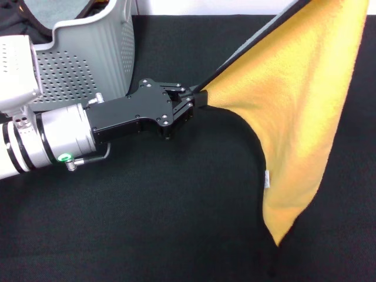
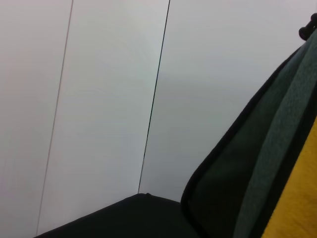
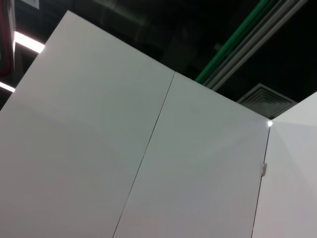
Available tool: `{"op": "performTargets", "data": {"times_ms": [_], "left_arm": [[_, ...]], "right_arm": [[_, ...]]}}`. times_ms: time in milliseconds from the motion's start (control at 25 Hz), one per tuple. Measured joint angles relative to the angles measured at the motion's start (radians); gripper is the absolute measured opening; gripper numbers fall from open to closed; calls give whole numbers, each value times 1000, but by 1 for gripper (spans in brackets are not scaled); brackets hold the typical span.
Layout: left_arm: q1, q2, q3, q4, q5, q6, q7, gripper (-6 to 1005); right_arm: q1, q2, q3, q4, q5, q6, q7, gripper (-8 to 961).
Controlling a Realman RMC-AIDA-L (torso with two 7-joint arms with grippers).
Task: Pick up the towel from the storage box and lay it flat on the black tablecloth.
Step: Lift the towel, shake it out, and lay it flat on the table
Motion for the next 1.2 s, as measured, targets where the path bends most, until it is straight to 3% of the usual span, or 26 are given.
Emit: {"op": "performTargets", "data": {"times_ms": [680,1040,1200], "left_arm": [[21,4,-22,12,-46,65,0,33],[53,54,-281,164,-73,292,-154,24],[62,78,-307,246,-50,333,-229,23]], "right_arm": [[-23,-1,10,44,-16,16,15,11],[-19,9,9,56,-175,172,45,11],[-31,10,6,53,-196,170,43,11]]}}
